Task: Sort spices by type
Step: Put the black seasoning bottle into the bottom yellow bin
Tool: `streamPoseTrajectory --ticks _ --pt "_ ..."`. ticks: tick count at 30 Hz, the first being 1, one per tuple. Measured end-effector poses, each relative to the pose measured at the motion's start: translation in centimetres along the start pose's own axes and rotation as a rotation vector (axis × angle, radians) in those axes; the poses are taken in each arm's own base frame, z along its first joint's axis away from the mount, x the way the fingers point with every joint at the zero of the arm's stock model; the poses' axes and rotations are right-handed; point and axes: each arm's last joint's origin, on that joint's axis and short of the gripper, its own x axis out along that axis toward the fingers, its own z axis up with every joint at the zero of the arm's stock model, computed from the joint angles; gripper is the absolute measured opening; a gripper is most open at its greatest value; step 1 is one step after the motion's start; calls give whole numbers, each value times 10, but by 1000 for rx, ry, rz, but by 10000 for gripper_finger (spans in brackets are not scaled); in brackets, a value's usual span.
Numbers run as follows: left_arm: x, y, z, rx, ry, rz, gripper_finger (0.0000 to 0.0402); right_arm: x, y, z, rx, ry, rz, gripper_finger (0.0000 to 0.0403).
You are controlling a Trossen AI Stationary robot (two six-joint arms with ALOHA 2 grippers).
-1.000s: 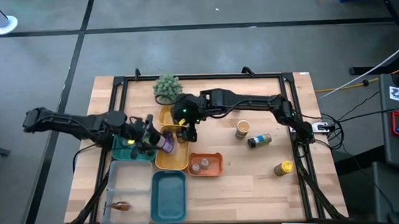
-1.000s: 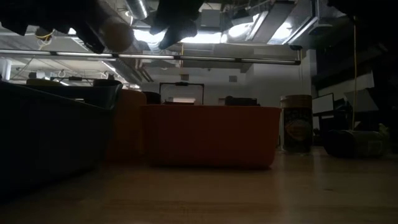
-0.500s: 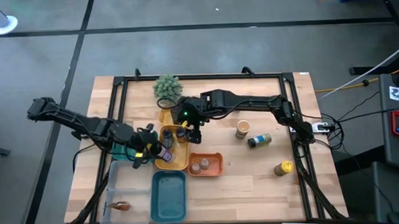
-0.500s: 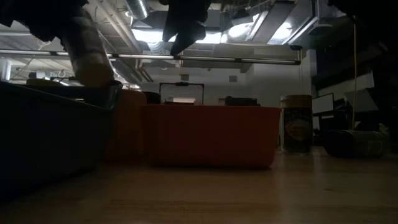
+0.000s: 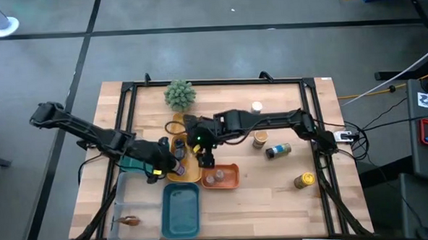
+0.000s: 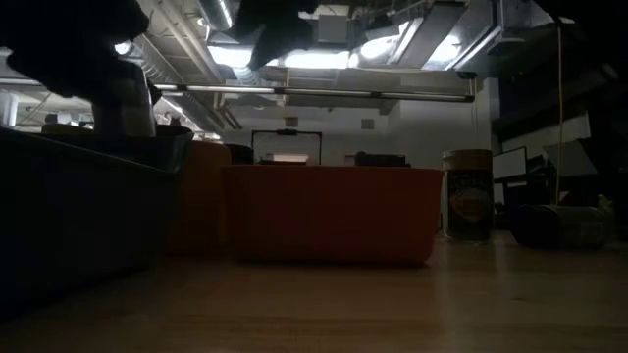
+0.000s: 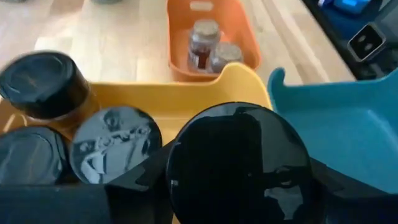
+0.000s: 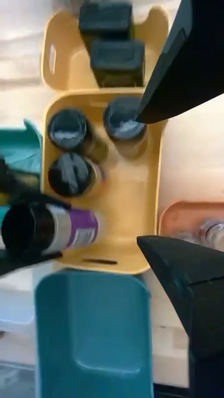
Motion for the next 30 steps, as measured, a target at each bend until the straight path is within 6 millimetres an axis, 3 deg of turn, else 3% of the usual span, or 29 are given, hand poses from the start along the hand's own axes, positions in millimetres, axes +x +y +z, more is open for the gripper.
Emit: streamPoseTrajectory --ticks 15,30 --pt "24 0 -11 23 117 46 203 26 45 -5 -76 -6 53 308" --pt "27 0 -13 16 138 26 231 25 53 -6 -89 -7 64 308"
